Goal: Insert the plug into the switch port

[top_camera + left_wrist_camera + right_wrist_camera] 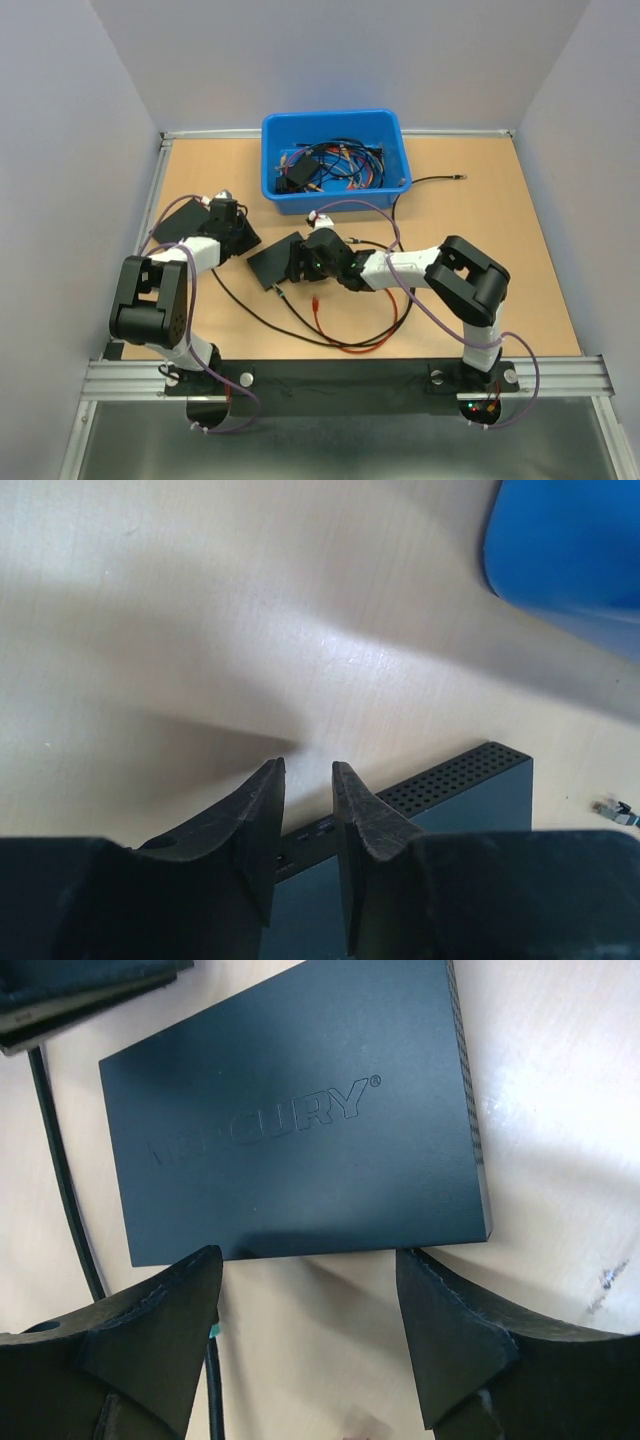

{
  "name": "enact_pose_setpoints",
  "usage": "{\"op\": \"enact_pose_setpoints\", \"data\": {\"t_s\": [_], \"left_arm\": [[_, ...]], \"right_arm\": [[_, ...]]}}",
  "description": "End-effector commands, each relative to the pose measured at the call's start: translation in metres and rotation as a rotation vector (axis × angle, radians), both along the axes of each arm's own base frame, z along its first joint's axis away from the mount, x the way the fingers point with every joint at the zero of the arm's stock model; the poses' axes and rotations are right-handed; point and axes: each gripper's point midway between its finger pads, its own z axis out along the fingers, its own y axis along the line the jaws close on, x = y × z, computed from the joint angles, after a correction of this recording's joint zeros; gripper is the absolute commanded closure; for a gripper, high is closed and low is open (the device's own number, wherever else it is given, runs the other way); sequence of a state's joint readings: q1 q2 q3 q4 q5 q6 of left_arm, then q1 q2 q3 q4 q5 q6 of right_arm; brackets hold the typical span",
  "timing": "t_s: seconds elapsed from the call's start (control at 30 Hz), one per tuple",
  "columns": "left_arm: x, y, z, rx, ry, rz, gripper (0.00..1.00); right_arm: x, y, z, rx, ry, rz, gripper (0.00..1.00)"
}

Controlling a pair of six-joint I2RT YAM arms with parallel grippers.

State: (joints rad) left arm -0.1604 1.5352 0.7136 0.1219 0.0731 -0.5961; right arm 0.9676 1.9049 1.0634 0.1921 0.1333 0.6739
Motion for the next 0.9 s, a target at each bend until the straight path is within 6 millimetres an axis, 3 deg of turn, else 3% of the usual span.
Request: {"op": "enact_pose_setpoints", "data": {"t_s": [0.0, 0.23, 0.37, 0.6, 0.87], "left_arm": [[-0.007, -0.004, 0.005, -0.026, -0.01, -0.022, 0.63], [-0.032, -0.008, -0.012, -0.068, 0.042, -0.028, 0.63], [-0.046, -0.011, -0.012, -0.102, 0.039, -0.021, 0.63], [-0.059, -0.008, -0.018, -0.105, 0.046, -0.01, 0.63], [-0.053, -0.006, -0.018, -0.095, 0.037, 0.0, 0.63]], "right_arm": [[0.008, 0.004, -0.003, 0.005, 0.014, -0.003, 0.25], [0.028, 0.001, -0.003, -0.006, -0.007, -0.002, 0.25], [0.037, 0.001, -0.005, -0.013, -0.016, 0.017, 0.25], [0.036, 0.009, -0.008, -0.016, -0.021, 0.084, 0.25], [0.032, -0.003, 0.025, -0.045, -0.106, 0.141, 0.25]]}}
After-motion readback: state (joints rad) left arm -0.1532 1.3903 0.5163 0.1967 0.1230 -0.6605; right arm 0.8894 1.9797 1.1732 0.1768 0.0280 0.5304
